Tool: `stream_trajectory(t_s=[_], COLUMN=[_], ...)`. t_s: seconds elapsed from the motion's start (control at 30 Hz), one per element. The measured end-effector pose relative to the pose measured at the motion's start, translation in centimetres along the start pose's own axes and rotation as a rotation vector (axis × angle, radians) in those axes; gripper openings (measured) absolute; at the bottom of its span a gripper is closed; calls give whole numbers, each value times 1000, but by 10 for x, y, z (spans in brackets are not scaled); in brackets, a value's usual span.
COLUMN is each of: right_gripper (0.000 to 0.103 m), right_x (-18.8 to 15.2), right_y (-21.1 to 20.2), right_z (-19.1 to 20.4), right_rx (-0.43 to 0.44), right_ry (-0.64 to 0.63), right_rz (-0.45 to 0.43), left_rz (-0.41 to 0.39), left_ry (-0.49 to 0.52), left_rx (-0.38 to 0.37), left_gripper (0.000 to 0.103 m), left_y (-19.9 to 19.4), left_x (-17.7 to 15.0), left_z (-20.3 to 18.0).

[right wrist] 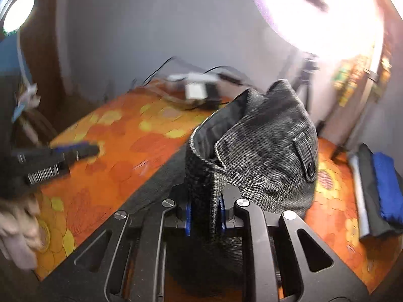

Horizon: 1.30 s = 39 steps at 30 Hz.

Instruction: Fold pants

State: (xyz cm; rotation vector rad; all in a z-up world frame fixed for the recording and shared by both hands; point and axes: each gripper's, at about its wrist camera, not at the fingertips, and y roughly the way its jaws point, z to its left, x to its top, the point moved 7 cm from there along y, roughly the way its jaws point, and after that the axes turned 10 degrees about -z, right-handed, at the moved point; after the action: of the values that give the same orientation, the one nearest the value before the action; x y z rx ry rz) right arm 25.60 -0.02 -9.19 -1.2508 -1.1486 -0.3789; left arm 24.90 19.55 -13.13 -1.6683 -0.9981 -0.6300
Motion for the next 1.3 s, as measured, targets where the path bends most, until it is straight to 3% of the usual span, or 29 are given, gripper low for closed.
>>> stream_trajectory(t_s=[0.23, 0.5, 0.57, 0.7, 0.9, 1.0, 1.1, 1.23, 1.3], right_gripper=[17, 42, 47, 48, 48, 48, 48, 48, 48], right_x=[-22, -7, -4, -12, -46, -67, -87, -102, -104], right_y=[22, -18, -33, -62, -77, -73, -70, -66, -62], right_z=[39, 15, 0, -55, -127, -141, -149, -143, -141], right_rx=[48, 220, 219, 169, 106, 85, 122, 131, 123], right_ry=[-111, 27, 48, 102, 238, 256, 324, 286, 264], right_rz=[60, 8, -10, -17, 61, 111, 163, 186, 182], left_rz=[-3, -21, -12, -7, 49, 83, 112, 154, 168], left_ry=[21, 56, 81, 134, 201, 276, 351, 343, 317], left_rx=[-1, -41, -73, -114, -192, -206, -192, -158, -148], left_gripper=[14, 14, 14, 14, 14, 14, 14, 14, 20], left_y=[-1, -5, -7, -8, 7, 16, 26, 40, 44], left_x=[1, 7, 7, 7, -6, -22, -37, -47, -48], left_z=[5, -19, -32, -58, -110, -135, -147, -139, -132])
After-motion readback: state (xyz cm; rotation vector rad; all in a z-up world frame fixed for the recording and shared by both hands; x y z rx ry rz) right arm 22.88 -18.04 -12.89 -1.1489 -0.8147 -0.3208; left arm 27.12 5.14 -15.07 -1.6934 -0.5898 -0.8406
